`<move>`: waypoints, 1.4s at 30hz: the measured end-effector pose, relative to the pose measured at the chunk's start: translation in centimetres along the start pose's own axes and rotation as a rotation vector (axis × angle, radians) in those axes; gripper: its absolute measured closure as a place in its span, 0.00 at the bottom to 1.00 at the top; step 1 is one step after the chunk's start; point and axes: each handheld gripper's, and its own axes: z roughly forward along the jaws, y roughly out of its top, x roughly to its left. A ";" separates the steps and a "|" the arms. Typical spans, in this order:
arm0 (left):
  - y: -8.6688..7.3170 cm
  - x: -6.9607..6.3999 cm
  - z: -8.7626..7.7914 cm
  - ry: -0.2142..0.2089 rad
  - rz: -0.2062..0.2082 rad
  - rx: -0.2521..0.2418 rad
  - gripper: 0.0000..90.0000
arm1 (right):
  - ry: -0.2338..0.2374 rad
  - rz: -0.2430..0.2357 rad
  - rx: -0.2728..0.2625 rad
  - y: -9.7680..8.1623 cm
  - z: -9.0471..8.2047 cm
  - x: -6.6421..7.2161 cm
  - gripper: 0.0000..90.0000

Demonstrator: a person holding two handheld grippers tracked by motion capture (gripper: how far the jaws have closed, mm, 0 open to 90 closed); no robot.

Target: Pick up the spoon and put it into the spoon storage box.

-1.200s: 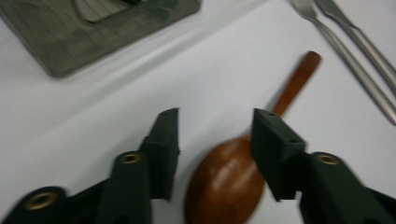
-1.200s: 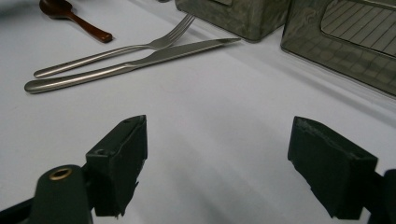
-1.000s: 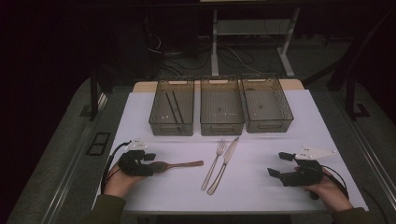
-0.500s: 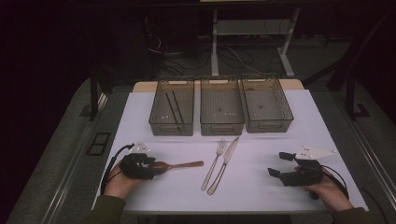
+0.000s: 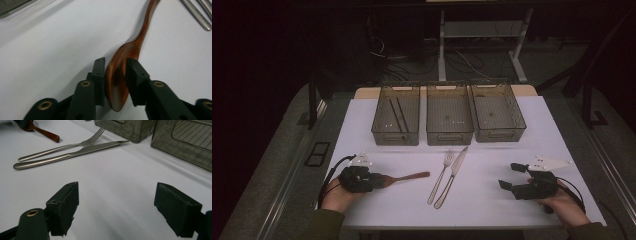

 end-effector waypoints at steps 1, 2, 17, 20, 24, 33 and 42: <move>0.0 0.0 0.0 -0.005 0.000 -0.002 0.79 | 0.001 0.000 0.000 0.0 0.0 0.0 0.21; 0.0 0.0 -0.1 -0.011 0.003 -0.004 0.81 | 0.001 -0.001 0.000 0.0 0.0 0.0 0.21; 0.3 0.0 -0.2 -0.055 0.002 -0.006 0.91 | 0.029 -0.036 0.006 -0.2 0.7 0.2 0.16; 0.4 0.1 -0.4 -0.058 0.000 -0.022 0.91 | 0.031 -0.026 0.009 -0.3 0.9 0.2 0.15; 0.7 -0.1 -0.7 -0.057 -0.002 -0.060 0.91 | 0.041 -0.033 0.011 -0.3 1.0 0.4 0.14; 2.1 -1.1 -1.5 -0.069 -0.012 -0.170 0.91 | 0.040 -0.016 0.008 -0.2 1.1 0.3 0.14; 4.8 -2.2 -1.1 -0.030 -0.012 -0.243 0.91 | 0.038 -0.013 -0.004 -0.2 1.0 0.3 0.14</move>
